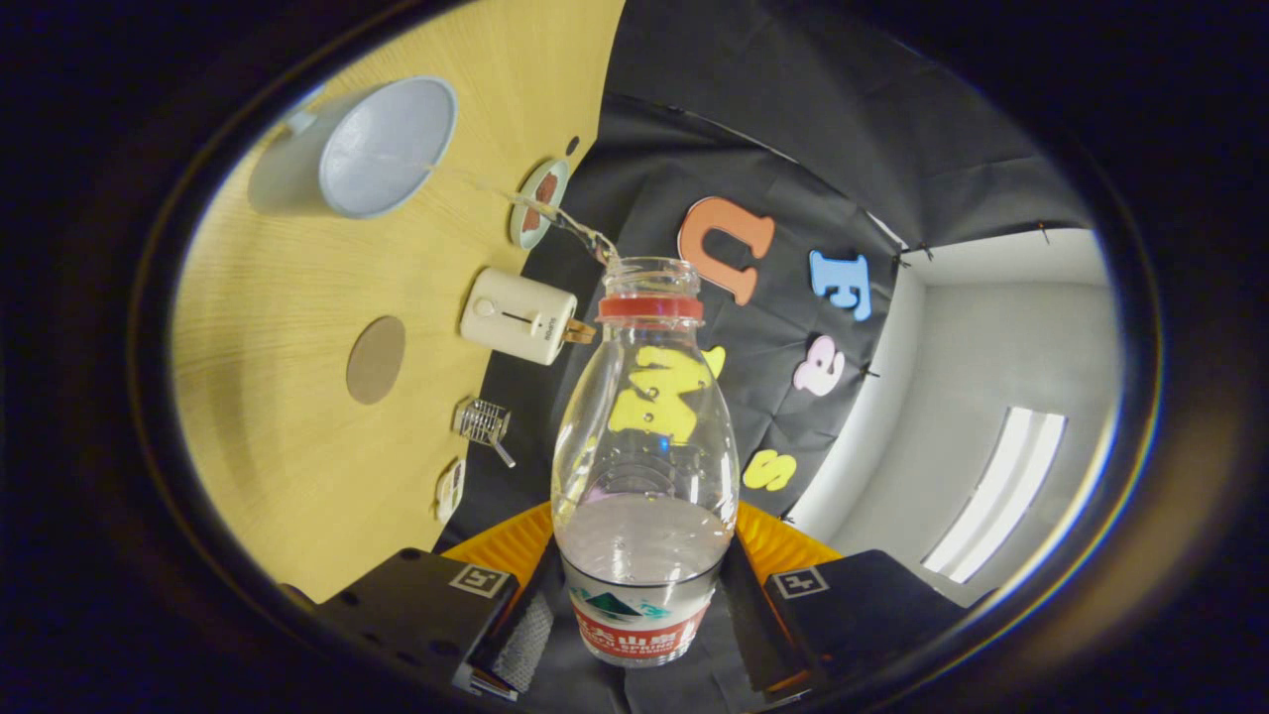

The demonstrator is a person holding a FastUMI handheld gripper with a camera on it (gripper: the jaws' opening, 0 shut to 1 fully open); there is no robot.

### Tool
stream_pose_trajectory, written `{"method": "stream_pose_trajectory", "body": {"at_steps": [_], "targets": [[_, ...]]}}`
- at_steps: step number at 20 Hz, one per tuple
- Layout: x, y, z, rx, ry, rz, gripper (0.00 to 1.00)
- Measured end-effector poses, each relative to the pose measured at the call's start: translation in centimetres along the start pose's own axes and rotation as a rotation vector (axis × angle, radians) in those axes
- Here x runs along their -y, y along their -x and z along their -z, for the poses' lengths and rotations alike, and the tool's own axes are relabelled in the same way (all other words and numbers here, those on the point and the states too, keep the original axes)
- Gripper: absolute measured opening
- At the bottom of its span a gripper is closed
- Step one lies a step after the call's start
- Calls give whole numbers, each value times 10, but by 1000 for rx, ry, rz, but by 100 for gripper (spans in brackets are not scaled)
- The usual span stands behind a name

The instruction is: Take the bottle from table, then pour the juice into the cup, finally place the bottle on the coaster

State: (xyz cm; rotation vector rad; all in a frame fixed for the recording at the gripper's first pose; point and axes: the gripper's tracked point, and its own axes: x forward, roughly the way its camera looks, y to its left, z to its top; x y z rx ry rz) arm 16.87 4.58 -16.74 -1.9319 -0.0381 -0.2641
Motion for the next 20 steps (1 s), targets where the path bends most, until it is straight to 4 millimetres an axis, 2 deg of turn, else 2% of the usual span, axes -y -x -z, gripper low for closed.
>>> {"method": "stream_pose_trajectory", "body": {"at_steps": [10,20], "targets": [[8,-1,3,-5,39,11,81],[22,3,-14,43,114,71,81]]}}
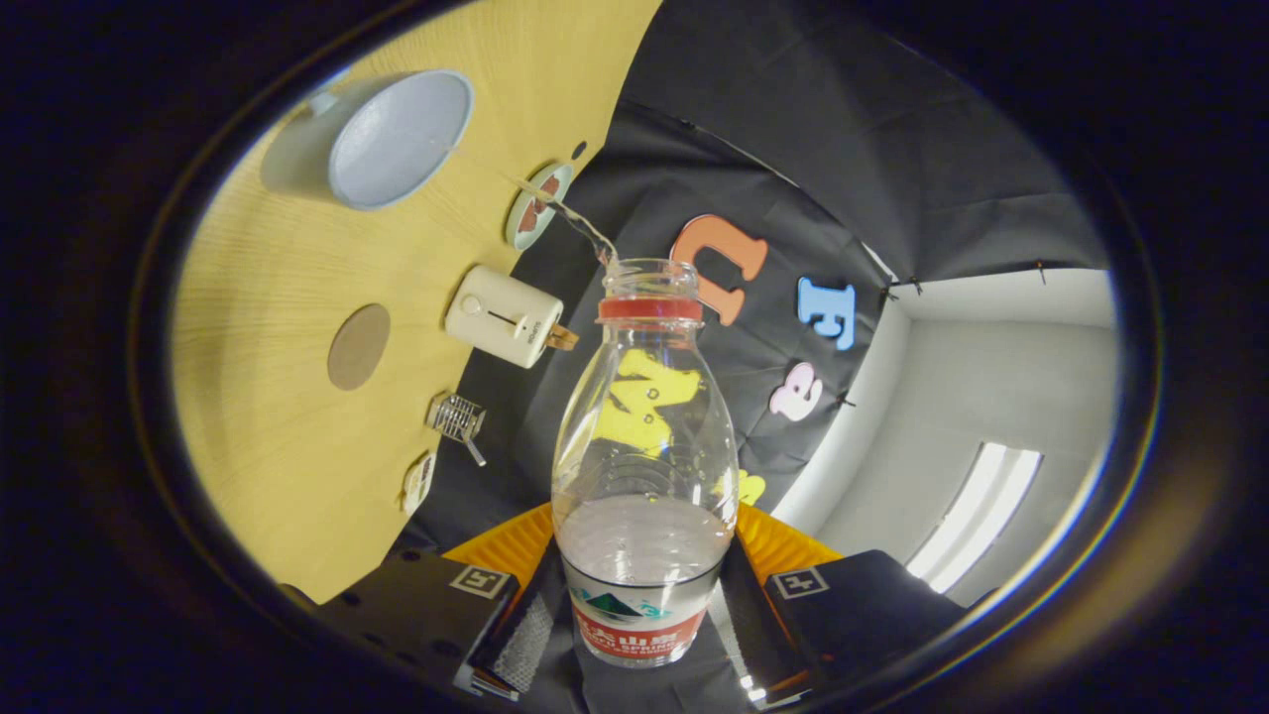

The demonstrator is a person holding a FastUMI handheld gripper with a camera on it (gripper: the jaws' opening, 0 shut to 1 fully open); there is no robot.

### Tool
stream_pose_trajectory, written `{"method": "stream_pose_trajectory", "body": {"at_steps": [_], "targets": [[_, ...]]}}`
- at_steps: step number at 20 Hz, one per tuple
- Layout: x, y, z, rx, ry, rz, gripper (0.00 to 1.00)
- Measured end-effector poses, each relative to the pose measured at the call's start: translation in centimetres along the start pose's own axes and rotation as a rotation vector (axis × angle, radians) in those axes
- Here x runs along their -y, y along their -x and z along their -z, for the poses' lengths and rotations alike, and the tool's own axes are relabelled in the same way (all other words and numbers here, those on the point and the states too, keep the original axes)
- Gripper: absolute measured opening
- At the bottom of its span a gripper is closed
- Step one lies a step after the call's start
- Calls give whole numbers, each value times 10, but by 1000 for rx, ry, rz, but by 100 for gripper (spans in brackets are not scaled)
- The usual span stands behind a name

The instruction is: Take the bottle from table, then pour the juice into the cup, finally place the bottle on the coaster

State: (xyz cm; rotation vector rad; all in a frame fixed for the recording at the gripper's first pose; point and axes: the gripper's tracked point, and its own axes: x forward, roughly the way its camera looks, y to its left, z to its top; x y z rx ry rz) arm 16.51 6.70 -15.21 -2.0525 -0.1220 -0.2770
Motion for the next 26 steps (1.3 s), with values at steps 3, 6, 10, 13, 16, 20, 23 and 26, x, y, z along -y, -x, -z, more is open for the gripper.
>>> {"method": "stream_pose_trajectory", "body": {"at_steps": [3,6,10,13,16,20,23,26], "targets": [[4,1,-2,-3,19,17,81],[3,1,-3,-9,29,0,81],[5,2,-4,-15,60,-11,81],[5,0,-5,-13,82,-14,81],[6,0,-9,1,95,5,81],[7,3,-20,38,112,12,81],[12,4,-24,45,150,29,81],[20,5,-31,54,212,59,81]]}}
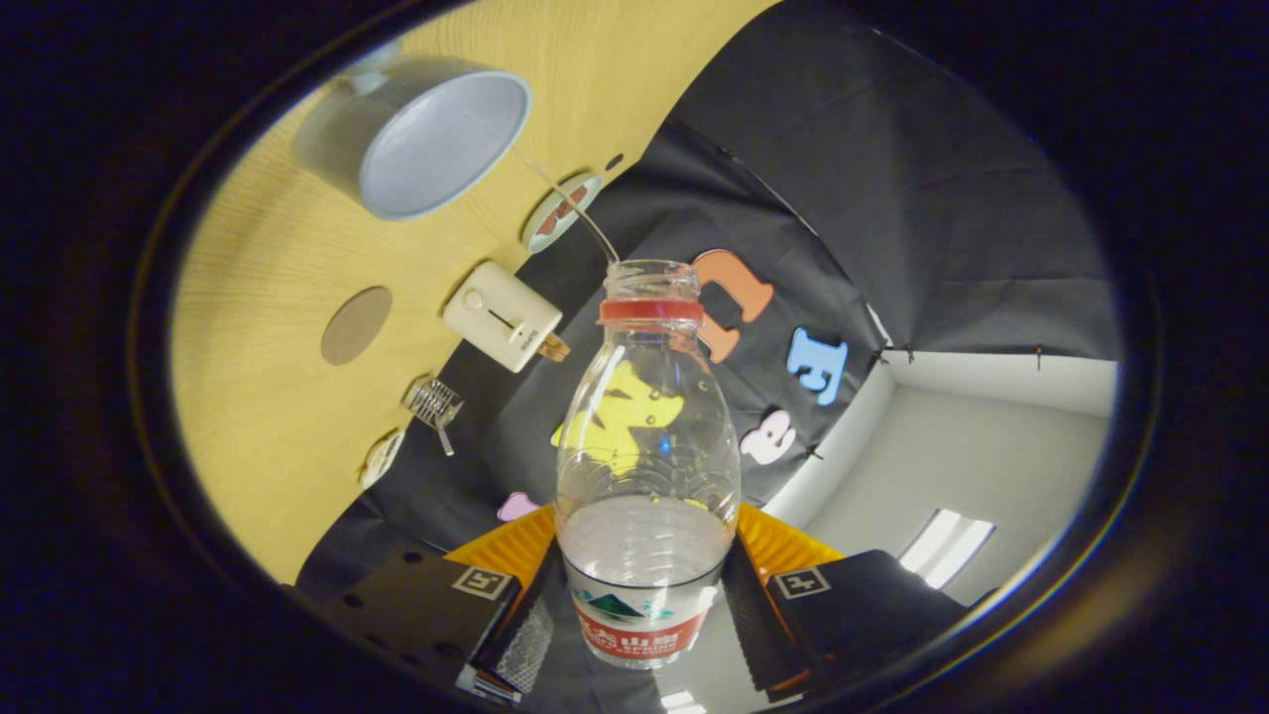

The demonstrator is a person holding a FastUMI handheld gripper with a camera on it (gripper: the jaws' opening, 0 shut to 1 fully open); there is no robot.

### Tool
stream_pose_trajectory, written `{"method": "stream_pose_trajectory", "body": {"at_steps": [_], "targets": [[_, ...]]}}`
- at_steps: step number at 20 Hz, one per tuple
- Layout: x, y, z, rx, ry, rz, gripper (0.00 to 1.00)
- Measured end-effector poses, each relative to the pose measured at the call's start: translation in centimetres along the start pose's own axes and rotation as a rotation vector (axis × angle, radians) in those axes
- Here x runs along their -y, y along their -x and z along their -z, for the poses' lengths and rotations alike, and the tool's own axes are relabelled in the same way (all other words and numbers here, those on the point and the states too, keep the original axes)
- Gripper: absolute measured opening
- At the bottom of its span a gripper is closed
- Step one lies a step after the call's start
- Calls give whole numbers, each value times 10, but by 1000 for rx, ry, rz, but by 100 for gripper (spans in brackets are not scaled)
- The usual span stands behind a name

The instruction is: Take the bottle from table, then pour the juice into the cup, finally place the bottle on the coaster

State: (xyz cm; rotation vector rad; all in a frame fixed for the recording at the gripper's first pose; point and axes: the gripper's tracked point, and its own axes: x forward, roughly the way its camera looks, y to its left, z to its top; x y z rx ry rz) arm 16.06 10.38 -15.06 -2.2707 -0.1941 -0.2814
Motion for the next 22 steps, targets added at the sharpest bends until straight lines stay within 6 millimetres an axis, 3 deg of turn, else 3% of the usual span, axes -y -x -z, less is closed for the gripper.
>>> {"method": "stream_pose_trajectory", "body": {"at_steps": [4,11,16,22], "targets": [[8,5,-6,11,49,41,80],[1,1,15,-59,-10,16,81],[-6,-5,32,-132,-170,22,80],[-22,-10,35,-160,-485,-8,81]]}}
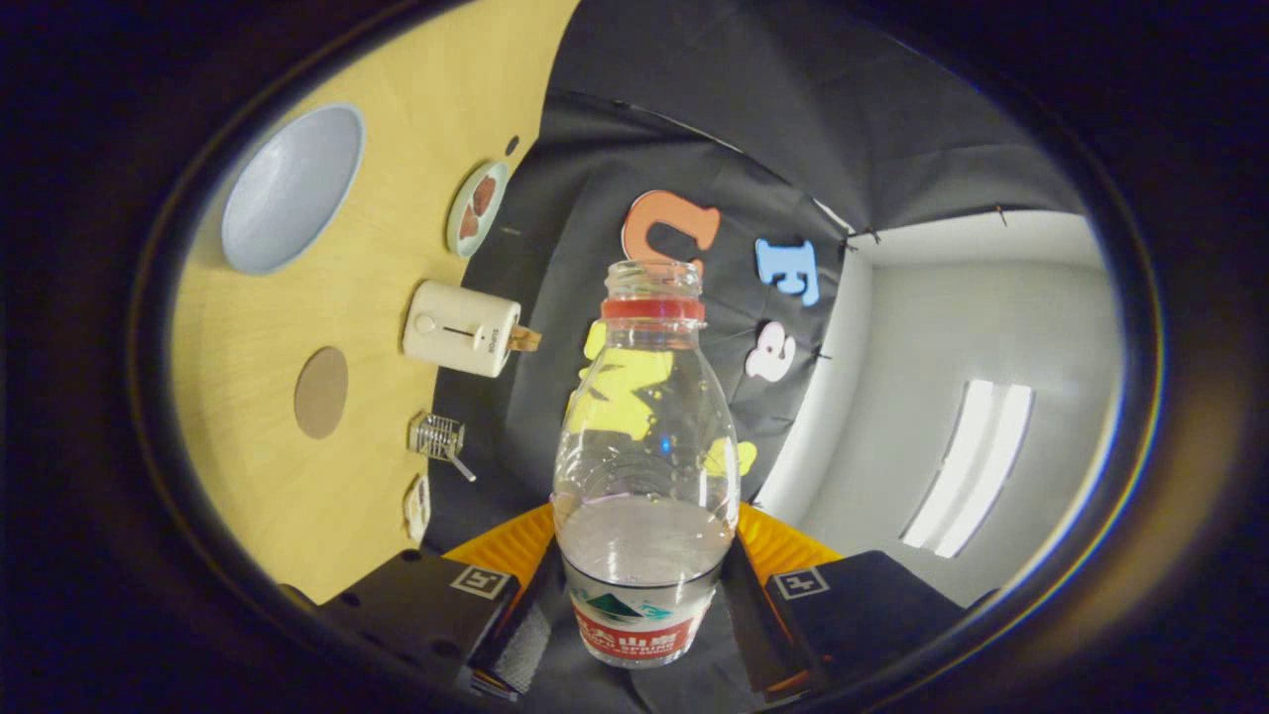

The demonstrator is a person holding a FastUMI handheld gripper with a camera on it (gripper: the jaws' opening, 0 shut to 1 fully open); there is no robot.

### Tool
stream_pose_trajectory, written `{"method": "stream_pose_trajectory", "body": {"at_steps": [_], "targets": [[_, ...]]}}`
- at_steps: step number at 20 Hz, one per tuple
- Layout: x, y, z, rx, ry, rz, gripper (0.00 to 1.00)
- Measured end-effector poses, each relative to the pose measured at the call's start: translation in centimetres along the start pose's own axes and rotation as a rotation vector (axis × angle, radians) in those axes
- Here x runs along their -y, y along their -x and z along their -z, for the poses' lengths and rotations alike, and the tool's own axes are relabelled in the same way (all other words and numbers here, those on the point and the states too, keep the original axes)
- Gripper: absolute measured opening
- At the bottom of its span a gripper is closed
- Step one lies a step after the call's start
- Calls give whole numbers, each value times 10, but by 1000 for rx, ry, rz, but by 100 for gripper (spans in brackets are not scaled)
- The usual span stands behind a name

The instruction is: Take the bottle from table, then pour the juice into the cup, finally place the bottle on the coaster

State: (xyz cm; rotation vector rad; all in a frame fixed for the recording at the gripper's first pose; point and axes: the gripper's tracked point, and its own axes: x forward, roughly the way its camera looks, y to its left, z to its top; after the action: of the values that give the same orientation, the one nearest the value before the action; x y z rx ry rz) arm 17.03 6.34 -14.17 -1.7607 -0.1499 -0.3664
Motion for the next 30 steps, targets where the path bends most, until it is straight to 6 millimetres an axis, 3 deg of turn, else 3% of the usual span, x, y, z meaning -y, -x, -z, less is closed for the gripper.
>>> {"method": "stream_pose_trajectory", "body": {"at_steps": [7,14,20,22,27,30], "targets": [[0,1,18,-100,-442,-65,81],[8,5,6,-71,-826,-89,81],[-22,14,5,-180,-1226,-249,81],[-19,11,2,-170,-1293,-268,82],[-35,8,-5,-160,-1311,-319,82],[-37,6,7,-175,-1320,-280,82]]}}
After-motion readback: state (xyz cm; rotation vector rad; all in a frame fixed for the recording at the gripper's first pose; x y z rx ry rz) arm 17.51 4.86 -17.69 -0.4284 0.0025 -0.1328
